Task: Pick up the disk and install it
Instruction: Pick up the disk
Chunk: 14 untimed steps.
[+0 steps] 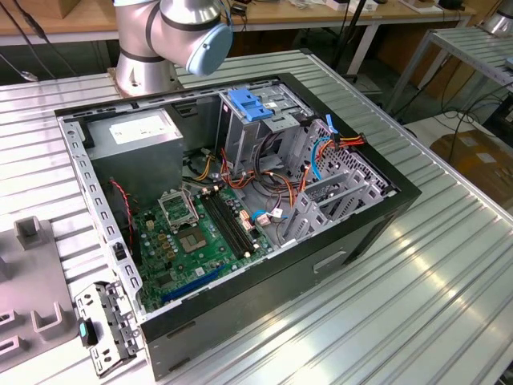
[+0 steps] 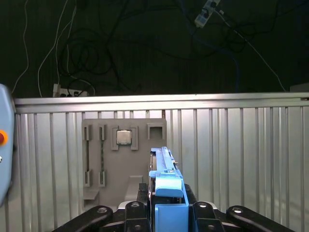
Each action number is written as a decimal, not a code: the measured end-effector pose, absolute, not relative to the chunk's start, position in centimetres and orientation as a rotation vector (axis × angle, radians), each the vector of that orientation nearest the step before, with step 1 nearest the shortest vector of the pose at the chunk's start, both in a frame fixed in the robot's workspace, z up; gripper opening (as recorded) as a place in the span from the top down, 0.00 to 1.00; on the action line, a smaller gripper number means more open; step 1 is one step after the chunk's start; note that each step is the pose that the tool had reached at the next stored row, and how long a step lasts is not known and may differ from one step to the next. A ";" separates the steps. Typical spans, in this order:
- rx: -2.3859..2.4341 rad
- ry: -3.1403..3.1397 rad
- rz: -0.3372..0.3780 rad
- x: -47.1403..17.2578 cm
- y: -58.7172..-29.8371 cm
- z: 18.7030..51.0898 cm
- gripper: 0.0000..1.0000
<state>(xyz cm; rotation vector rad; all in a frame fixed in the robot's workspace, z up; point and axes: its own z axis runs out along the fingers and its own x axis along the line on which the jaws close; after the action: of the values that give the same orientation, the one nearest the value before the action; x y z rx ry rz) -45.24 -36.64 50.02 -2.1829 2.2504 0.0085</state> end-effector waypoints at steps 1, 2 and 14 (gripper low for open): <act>-2.183 2.250 0.009 -45.1 -36.6 50.0 0.63; -2.183 2.250 0.009 -45.1 -36.6 50.0 0.63; -2.183 2.251 0.009 -43.9 -36.8 50.0 0.63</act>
<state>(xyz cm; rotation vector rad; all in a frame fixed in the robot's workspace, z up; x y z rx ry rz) -43.87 -36.80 50.03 -2.1830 2.2505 0.0085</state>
